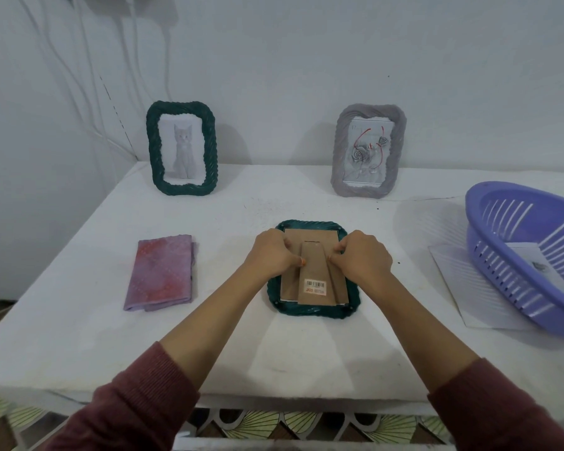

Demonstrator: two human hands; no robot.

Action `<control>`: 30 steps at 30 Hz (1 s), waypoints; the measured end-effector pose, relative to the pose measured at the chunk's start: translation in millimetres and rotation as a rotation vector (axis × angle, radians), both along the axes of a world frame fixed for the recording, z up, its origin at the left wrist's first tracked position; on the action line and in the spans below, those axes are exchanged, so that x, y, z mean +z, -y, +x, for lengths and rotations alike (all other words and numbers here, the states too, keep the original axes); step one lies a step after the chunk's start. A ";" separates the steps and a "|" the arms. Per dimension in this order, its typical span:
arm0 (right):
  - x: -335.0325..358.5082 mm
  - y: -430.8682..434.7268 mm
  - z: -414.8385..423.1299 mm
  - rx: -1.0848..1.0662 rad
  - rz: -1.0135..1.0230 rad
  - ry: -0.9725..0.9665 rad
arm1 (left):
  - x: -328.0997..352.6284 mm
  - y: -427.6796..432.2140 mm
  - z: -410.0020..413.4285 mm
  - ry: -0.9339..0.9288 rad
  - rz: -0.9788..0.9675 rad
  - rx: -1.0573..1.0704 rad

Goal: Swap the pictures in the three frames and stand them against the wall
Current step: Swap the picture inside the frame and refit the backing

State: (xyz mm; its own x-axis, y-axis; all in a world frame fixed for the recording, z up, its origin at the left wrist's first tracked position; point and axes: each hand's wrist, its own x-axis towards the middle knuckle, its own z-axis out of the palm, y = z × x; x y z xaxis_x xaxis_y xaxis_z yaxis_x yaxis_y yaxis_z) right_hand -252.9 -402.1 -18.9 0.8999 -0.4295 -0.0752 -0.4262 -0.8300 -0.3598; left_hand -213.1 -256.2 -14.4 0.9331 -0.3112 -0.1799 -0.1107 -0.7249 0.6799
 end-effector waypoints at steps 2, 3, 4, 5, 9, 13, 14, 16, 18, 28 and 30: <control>-1.0 -0.9 -0.6 -0.005 -0.022 0.001 | -0.2 0.1 -0.6 0.002 0.005 -0.003; -1.2 -1.6 -1.1 -0.006 -0.033 0.004 | -0.2 0.1 -1.3 0.003 0.003 -0.004; -0.9 -2.3 -2.0 -0.006 -0.042 0.008 | -0.3 0.1 -1.8 -0.001 -0.003 -0.003; -0.7 -2.9 -2.9 -0.005 -0.044 0.011 | -0.3 0.2 -2.3 -0.008 -0.010 -0.002; -0.3 -3.6 -5.1 0.002 -0.011 0.016 | 2.2 0.5 -3.7 -0.025 -0.018 0.014; 8.6 -1.7 -12.1 0.010 0.068 0.038 | 2.0 -2.0 -6.5 -0.002 -0.033 0.039; 12.0 0.0 -14.8 0.006 0.086 0.044 | 1.5 -4.2 -7.4 0.000 -0.030 0.056; 18.3 4.5 -20.4 -0.003 0.115 0.025 | 0.8 -9.9 -9.1 -0.019 -0.030 0.093; 22.1 6.9 -25.4 -0.003 0.139 -0.018 | 0.5 -14.8 -10.4 -0.039 -0.021 0.091; 25.6 0.3 -32.3 0.042 0.195 -0.044 | 5.8 -12.0 -14.7 -0.033 0.097 0.032; 25.5 0.6 -32.7 0.045 0.198 -0.038 | 5.8 -12.4 -15.8 -0.045 0.071 0.037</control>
